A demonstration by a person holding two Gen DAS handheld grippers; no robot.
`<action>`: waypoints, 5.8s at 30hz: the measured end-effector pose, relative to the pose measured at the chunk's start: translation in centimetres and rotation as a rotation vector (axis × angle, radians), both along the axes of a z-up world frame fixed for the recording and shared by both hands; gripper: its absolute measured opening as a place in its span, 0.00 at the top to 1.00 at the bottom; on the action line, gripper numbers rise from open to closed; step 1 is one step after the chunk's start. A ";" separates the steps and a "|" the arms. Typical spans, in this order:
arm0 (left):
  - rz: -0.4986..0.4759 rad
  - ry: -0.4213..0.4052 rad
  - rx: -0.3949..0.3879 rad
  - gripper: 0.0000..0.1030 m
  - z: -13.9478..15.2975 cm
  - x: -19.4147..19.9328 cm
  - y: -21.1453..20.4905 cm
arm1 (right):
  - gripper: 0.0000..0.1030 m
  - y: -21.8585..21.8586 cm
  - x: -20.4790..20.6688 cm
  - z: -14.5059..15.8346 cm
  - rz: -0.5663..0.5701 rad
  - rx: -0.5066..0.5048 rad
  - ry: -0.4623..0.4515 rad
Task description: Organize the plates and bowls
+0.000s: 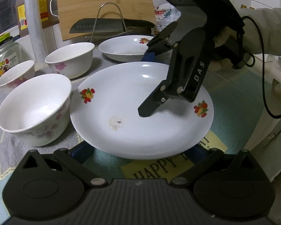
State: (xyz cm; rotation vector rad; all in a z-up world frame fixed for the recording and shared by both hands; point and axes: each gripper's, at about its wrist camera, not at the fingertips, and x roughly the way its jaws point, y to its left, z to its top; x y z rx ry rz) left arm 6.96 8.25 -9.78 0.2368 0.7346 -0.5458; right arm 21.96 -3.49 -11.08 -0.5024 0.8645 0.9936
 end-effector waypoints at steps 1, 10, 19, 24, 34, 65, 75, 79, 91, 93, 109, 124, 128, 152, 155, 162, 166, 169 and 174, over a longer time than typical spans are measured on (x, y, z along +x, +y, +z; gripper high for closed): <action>-0.004 -0.006 0.003 0.00 0.0 -0.1 0.0 | 0.00 0.1 0.1 0.1 0.000 0.000 0.006; -0.024 -0.018 0.011 0.00 0.1 -0.1 0.1 | 0.00 -0.1 1.0 0.6 -0.015 0.009 0.082; -0.039 -0.030 0.035 0.00 0.2 -0.2 -0.2 | 0.00 -0.4 2.0 1.0 -0.040 0.021 0.181; -0.039 -0.031 0.036 0.00 0.2 -0.2 -0.1 | 0.00 -0.3 1.6 1.0 -0.034 0.002 0.178; -0.041 -0.028 0.046 0.00 0.3 -0.1 -0.4 | 0.00 -0.8 0.8 1.3 -0.042 0.008 0.173; -0.022 -0.051 0.043 0.00 3.1 -0.3 -6.2 | 0.00 -7.6 -1.2 4.8 -0.023 0.052 0.098; -0.032 -0.055 0.041 0.00 3.6 0.3 -8.7 | 0.00 -10.4 -1.3 5.6 -0.033 0.058 0.075; -0.045 -0.061 0.043 0.00 3.8 0.6 -9.7 | 0.00 -11.7 -1.2 5.8 -0.049 0.066 0.072; -0.090 -0.071 0.052 0.00 4.1 2.4 -13.6 | 0.00 -16.4 -0.3 6.5 -0.100 0.084 0.053; -0.096 -0.070 0.053 0.00 4.1 2.7 -14.3 | 0.00 -17.3 0.0 6.5 -0.106 0.086 0.050; -0.178 -0.072 0.058 0.00 4.1 5.7 -20.3 | 0.00 -24.4 1.4 6.6 -0.200 0.109 0.028; -0.244 -0.054 0.062 0.00 3.4 8.7 -24.1 | 0.00 -29.3 2.6 5.7 -0.288 0.131 0.022; -0.256 -0.056 0.070 0.00 3.2 9.3 -24.9 | 0.00 -30.3 2.9 5.5 -0.306 0.137 0.022; -0.282 -0.006 0.103 0.00 2.3 10.8 -26.3 | 0.00 -32.0 3.9 3.5 -0.364 0.149 0.051; -0.281 -0.003 0.104 0.00 2.3 10.9 -26.3 | 0.00 -31.9 4.0 3.3 -0.368 0.144 0.052; -0.269 0.030 0.098 0.00 2.2 11.5 -26.3 | 0.00 -31.9 4.3 3.0 -0.381 0.130 0.059; -0.270 0.036 0.094 0.00 2.2 11.6 -26.2 | 0.00 -32.0 4.3 2.9 -0.382 0.130 0.062; -0.272 0.044 0.094 0.00 2.1 11.7 -26.3 | 0.00 -32.1 4.3 2.9 -0.381 0.131 0.063; -0.271 0.051 0.091 0.00 2.1 11.8 -26.2 | 0.00 -32.2 4.2 3.0 -0.386 0.134 0.067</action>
